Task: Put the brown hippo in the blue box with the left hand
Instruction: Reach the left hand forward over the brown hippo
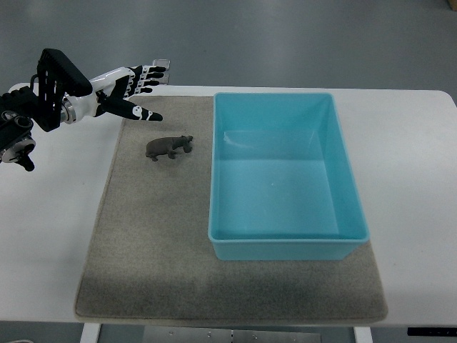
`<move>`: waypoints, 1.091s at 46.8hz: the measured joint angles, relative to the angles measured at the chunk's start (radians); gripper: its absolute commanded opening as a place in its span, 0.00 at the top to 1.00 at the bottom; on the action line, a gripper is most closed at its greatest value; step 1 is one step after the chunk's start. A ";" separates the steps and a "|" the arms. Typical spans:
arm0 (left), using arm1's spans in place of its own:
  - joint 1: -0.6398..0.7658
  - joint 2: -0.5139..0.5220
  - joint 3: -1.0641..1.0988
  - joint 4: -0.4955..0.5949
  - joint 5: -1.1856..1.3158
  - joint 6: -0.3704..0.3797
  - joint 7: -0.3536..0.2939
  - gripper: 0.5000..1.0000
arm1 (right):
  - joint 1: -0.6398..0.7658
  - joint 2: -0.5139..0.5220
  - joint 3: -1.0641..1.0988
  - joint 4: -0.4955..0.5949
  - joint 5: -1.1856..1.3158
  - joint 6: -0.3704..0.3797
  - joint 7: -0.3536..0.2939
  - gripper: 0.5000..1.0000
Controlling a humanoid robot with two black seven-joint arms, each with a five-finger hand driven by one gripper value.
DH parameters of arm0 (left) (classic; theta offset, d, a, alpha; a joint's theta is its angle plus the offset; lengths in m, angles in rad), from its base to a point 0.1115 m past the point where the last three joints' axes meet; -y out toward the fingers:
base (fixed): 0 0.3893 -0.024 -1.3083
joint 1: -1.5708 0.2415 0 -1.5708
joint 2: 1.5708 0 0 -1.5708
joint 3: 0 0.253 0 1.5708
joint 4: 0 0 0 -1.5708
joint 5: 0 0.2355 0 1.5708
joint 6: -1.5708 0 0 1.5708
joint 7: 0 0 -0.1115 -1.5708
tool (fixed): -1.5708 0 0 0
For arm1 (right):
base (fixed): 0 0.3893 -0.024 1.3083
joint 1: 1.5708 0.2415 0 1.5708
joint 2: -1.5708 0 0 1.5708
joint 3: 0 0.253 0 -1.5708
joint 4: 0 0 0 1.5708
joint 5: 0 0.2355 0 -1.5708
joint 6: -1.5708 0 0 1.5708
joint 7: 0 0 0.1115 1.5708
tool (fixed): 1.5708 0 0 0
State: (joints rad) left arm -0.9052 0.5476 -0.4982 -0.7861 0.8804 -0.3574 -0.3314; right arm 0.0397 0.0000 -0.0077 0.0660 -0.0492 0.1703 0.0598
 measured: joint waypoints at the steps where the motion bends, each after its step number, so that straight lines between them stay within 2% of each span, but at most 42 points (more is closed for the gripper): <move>1: 0.000 0.001 0.000 -0.001 0.012 0.000 -0.001 0.04 | 0.001 0.000 0.000 0.000 0.000 0.000 0.000 0.13; 10: -0.004 0.013 0.000 -0.029 0.130 0.001 -0.005 0.06 | 0.001 0.000 0.000 0.000 0.000 0.000 0.000 0.13; 15: -0.004 0.018 0.000 -0.053 0.199 0.003 -0.005 0.12 | 0.001 0.000 0.000 0.000 0.000 0.000 0.000 0.13; 36: -0.006 0.023 0.000 -0.062 0.324 0.003 -0.005 0.11 | 0.000 0.000 0.000 0.000 0.000 0.000 0.000 0.13; 51: -0.009 0.029 0.000 -0.076 0.473 0.046 -0.035 0.10 | 0.001 0.000 0.000 0.000 0.000 0.000 0.000 0.13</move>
State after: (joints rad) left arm -0.9142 0.5768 -0.4982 -0.8626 1.3537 -0.3113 -0.3661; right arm 0.0408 0.0000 -0.0077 0.0660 -0.0491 0.1702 0.0598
